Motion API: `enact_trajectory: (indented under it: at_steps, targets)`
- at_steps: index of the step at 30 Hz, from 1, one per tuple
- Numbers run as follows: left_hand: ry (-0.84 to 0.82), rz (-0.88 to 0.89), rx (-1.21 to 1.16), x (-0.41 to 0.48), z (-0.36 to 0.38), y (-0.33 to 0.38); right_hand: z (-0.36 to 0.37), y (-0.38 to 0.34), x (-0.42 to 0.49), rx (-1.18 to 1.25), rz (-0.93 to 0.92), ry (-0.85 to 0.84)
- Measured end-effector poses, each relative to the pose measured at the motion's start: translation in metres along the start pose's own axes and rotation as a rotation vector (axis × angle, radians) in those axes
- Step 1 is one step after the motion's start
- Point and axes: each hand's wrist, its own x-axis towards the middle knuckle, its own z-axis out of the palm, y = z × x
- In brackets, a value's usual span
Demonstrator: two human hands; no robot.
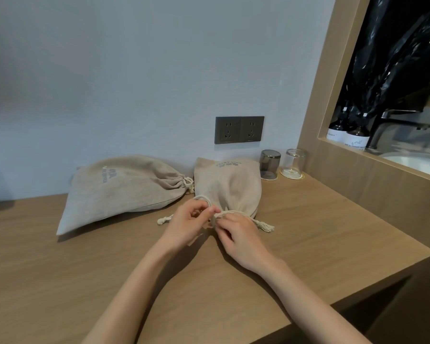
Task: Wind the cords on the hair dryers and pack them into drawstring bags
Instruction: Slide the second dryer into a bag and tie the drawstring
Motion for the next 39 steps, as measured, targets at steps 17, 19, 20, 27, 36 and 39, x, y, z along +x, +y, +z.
enact_trajectory:
  at_steps: [17,19,20,27,36,39]
  targets:
    - [-0.015,0.25,0.531,-0.01,0.004,-0.013,-0.003,-0.001,-0.006,0.112,0.094,0.083]
    - [-0.004,0.238,0.615,-0.01,0.004,-0.012,-0.007,-0.004,-0.007,0.183,0.129,0.12]
    - [0.006,0.231,0.632,-0.01,0.004,-0.012,-0.011,-0.006,-0.007,0.238,0.178,0.131]
    - [-0.029,0.049,0.32,-0.006,0.006,0.001,-0.029,-0.011,-0.007,0.579,0.593,0.126]
    - [-0.391,-0.144,0.292,-0.01,0.01,0.007,-0.048,0.0,-0.012,0.814,0.756,0.013]
    - [-0.424,-0.183,0.307,-0.01,0.011,0.008,-0.059,0.006,-0.008,0.881,0.762,-0.111]
